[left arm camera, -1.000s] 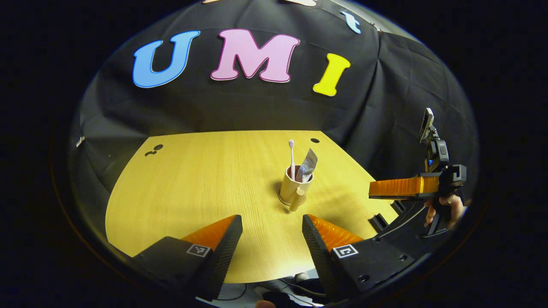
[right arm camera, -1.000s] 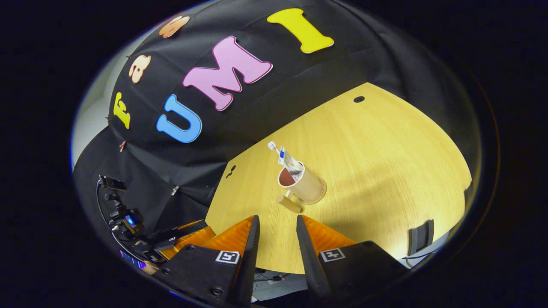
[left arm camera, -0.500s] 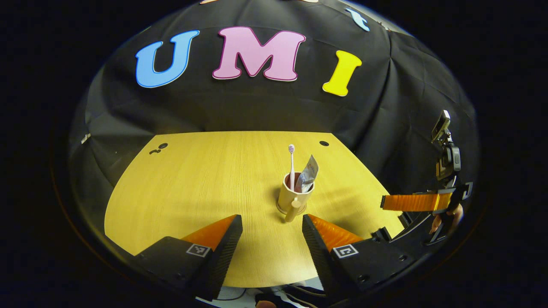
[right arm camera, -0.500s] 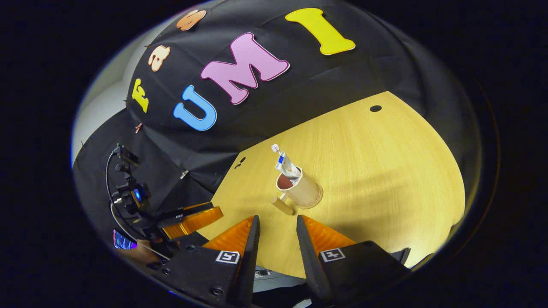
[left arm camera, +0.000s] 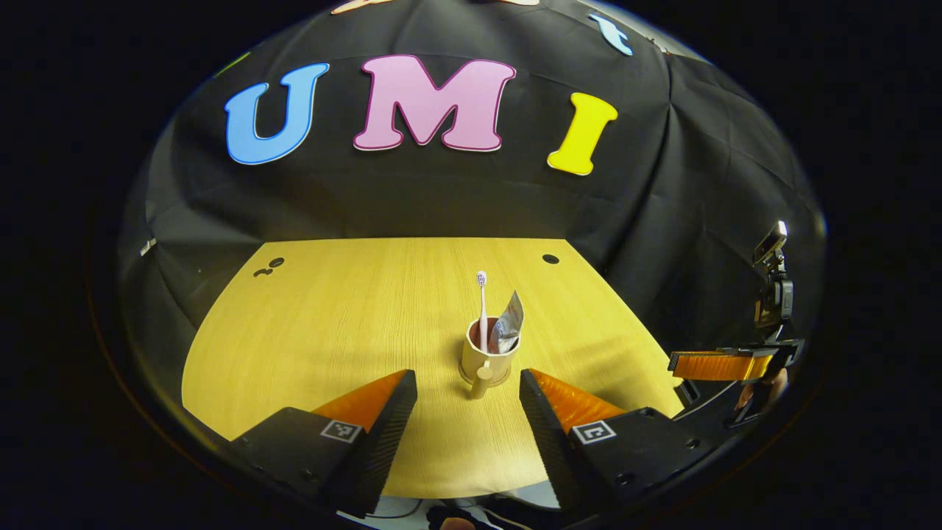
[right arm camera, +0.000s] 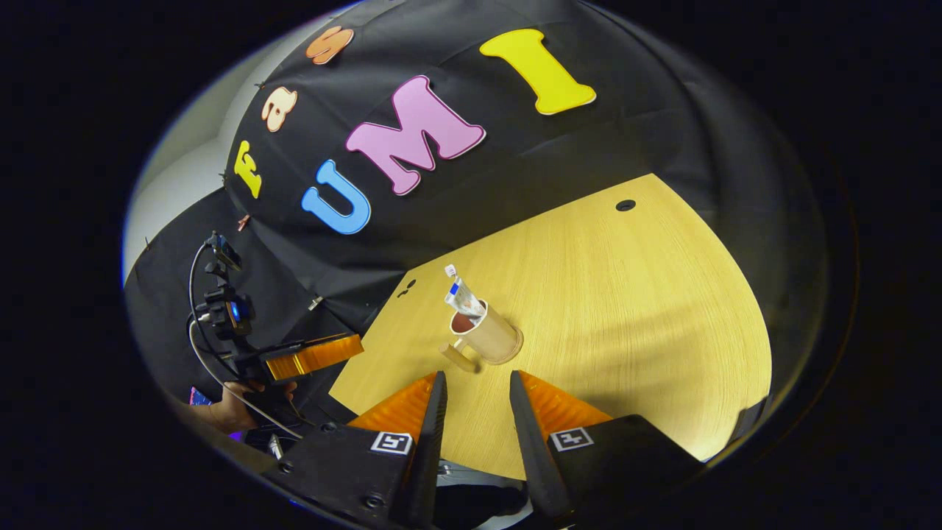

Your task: Put the toothbrush and toothpaste on the desktop into the cup, then pick up the cup and place it on the coaster on the desktop.

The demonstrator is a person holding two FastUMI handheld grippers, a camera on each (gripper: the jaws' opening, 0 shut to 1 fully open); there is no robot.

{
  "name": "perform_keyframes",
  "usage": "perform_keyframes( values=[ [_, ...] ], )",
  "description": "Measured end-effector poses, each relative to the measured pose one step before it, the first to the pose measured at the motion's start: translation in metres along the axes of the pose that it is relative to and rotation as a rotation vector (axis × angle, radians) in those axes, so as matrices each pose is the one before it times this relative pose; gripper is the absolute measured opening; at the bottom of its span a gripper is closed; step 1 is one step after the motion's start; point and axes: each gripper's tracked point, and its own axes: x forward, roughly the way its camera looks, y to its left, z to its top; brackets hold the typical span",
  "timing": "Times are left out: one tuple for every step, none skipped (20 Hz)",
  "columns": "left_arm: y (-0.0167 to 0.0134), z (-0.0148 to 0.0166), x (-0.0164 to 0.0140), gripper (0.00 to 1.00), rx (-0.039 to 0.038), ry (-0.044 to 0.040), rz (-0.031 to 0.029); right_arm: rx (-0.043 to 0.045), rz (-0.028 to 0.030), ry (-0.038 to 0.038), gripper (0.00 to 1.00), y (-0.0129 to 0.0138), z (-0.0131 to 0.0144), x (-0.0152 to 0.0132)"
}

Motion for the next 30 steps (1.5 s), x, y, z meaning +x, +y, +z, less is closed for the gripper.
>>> perform_keyframes(
  values=[
    [0.00186, -0.00344, 0.00072, 0.88, -0.00603, 0.01234, -0.00099, 0.00002, 0.00537, 0.00302, 0.53, 0.00436, 0.00168, 0.00272],
    [0.00342, -0.00346, 0.00061, 0.88, -0.00443, 0.00380, 0.01068, -0.00295, 0.00977, -0.00188, 0.53, 0.00632, 0.00185, 0.00274],
    [0.00234, 0.00087, 0.00117, 0.88, -0.00251, -0.00335, -0.00070, -0.00386, 0.00818, 0.00195, 0.53, 0.00540, 0.00067, 0.00424],
    [0.00139, 0.00127, 0.00034, 0.88, -0.00676, -0.00249, 0.00485, -0.00543, 0.00727, 0.00592, 0.53, 0.00664, -0.00131, 0.00423],
    [0.00256, -0.00155, -0.00022, 0.88, -0.00629, 0.00244, 0.00304, -0.00478, 0.00249, 0.00413, 0.53, 0.00475, -0.00011, 0.00464],
    [0.00002, 0.00103, 0.00001, 0.88, -0.00065, -0.00033, -0.00717, 0.00108, 0.00691, -0.00354, 0.53, 0.00597, 0.00225, 0.00254],
    [0.00079, 0.00166, 0.00012, 0.88, 0.00396, -0.00068, -0.00736, 0.00195, 0.00441, -0.00202, 0.53, 0.00460, 0.00165, 0.00301],
    [0.00203, 0.00083, 0.00094, 0.88, 0.00044, 0.00384, -0.00443, 0.00572, -0.00565, -0.00276, 0.53, 0.00231, 0.00147, 0.00277],
    [0.00206, -0.00008, 0.00092, 0.88, -0.00519, 0.00255, -0.00530, 0.00423, -0.00050, -0.00457, 0.53, 0.00236, 0.00051, 0.00244],
    [0.00237, 0.00128, 0.00188, 0.88, -0.00865, -0.00090, -0.00374, 0.00390, -0.00257, -0.00862, 0.53, 0.00120, 0.00236, 0.00151],
    [0.00321, 0.00122, 0.00270, 0.88, -0.00978, -0.00009, 0.00163, 0.00581, -0.00310, 0.00048, 0.53, -0.00019, -0.00049, 0.00138],
    [0.00490, 0.00102, 0.00350, 0.88, -0.01417, 0.00362, 0.01439, 0.00352, -0.00255, 0.00667, 0.53, -0.00186, -0.00149, 0.00060],
    [0.00158, 0.00207, 0.00342, 0.88, -0.01067, -0.00274, -0.00126, -0.00005, -0.00192, 0.00283, 0.53, -0.00338, -0.00035, -0.00024],
    [0.00054, 0.00595, 0.00286, 0.88, 0.00320, -0.01202, -0.00263, -0.00399, 0.00381, -0.00388, 0.53, -0.00337, 0.00175, -0.00070],
    [0.00335, 0.00253, 0.00330, 0.89, 0.00887, -0.01183, 0.00374, -0.00726, -0.00600, -0.00249, 0.53, -0.00601, 0.00077, 0.00022],
    [0.00308, 0.00009, 0.00357, 0.89, -0.00195, 0.00988, 0.01016, -0.00247, -0.00567, 0.00711, 0.53, -0.00660, -0.00202, 0.00167],
    [-0.00249, -0.00246, 0.00138, 0.89, 0.00113, 0.01020, -0.00637, 0.00471, 0.00021, -0.00324, 0.53, -0.00428, 0.00086, -0.00104],
    [-0.00117, 0.00209, 0.00214, 0.88, 0.01260, 0.00598, -0.00247, 0.00670, 0.00019, -0.00785, 0.53, -0.00320, 0.00264, -0.00008],
    [0.00265, 0.00287, -0.00001, 0.89, 0.01831, -0.00367, 0.00701, 0.00855, -0.00410, -0.00651, 0.53, -0.00388, 0.00047, -0.00045],
    [0.00156, 0.00239, -0.00030, 0.89, 0.01687, -0.00492, 0.00391, 0.00921, -0.00792, -0.00750, 0.53, -0.00366, 0.00111, 0.00047],
    [0.00152, -0.00129, -0.00135, 0.88, 0.00998, 0.00594, 0.01209, 0.01322, -0.01110, -0.00187, 0.53, -0.00224, 0.00074, 0.00009],
    [-0.00213, 0.00076, -0.00134, 0.89, 0.00686, 0.00336, -0.01270, 0.01106, -0.00391, -0.00295, 0.53, 0.00107, 0.00108, -0.00048],
    [-0.00363, 0.00232, -0.00299, 0.88, 0.00875, -0.00841, -0.00741, 0.00177, -0.00249, -0.01244, 0.53, 0.00345, 0.00439, -0.00122],
    [-0.00055, 0.00261, -0.00084, 0.89, 0.00614, -0.00403, -0.00729, -0.00800, -0.00263, -0.00701, 0.53, 0.00204, 0.00148, 0.00007],
    [-0.00167, -0.00007, -0.00176, 0.88, 0.01205, -0.00594, -0.00846, -0.01598, -0.00772, 0.00114, 0.53, 0.00142, 0.00002, 0.00074],
    [-0.00084, -0.00256, 0.00018, 0.89, 0.01002, 0.00864, -0.00448, -0.00884, 0.00024, 0.01030, 0.53, 0.00156, -0.00155, 0.00053],
    [0.00130, -0.00321, 0.00048, 0.89, 0.00362, 0.00013, 0.00283, 0.00118, 0.00392, 0.00769, 0.53, 0.00288, -0.00068, 0.00174],
    [-0.00131, -0.00189, 0.00101, 0.89, -0.00689, 0.00161, -0.00025, 0.00756, 0.00748, 0.00584, 0.53, 0.00348, 0.00091, 0.00266],
    [-0.00020, -0.00106, 0.00197, 0.89, -0.01112, 0.00029, -0.00025, -0.00058, 0.00627, 0.01119, 0.53, 0.00300, -0.00097, 0.00394],
    [0.00112, -0.00152, 0.00138, 0.89, -0.01109, -0.00370, 0.00418, -0.01032, 0.00598, 0.01810, 0.53, 0.00163, -0.00346, 0.00551]
  ],
)
